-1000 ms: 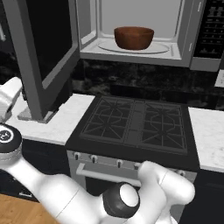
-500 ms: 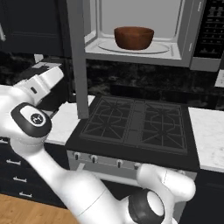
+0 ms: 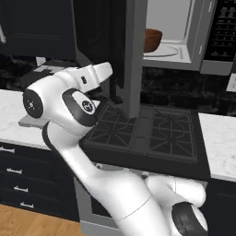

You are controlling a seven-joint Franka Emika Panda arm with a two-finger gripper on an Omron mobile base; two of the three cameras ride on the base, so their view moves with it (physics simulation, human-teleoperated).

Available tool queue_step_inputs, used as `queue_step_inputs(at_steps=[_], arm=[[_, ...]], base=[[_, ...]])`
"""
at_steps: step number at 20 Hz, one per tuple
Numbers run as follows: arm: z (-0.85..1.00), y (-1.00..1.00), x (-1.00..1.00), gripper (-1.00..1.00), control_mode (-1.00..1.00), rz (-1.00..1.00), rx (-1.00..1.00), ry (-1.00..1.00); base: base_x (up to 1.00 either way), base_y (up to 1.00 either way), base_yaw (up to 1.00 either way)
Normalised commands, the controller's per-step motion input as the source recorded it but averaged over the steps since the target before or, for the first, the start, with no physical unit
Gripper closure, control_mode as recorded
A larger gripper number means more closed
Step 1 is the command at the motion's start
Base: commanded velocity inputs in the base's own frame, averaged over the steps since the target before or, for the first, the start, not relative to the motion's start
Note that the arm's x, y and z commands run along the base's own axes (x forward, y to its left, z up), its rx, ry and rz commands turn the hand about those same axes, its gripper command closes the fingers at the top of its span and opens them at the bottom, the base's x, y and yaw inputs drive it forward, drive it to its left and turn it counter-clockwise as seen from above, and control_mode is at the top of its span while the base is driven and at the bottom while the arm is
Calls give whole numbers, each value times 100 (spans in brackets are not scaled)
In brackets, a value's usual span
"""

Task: Pick the onion from the sink and place it in the bowl. Then pick the bowl and place it in the microwave. Then close the microwave door and press the start button.

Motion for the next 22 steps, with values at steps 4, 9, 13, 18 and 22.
queue_step_inputs(at_steps=[4,9,13,18,22], arm=[[14,-100,0,-100,-100,0,24,0],[14,-100,6,-100,-100,0,22,0],[22,-100,22,-100,-100,0,22,0],[4,-100,72,-100,-100,0,17,0],[0,-78,99,-100,-100,0,9,-2]], base=[[0,0,0],[0,0,0],[0,0,0],[0,0,0],[0,0,0]])
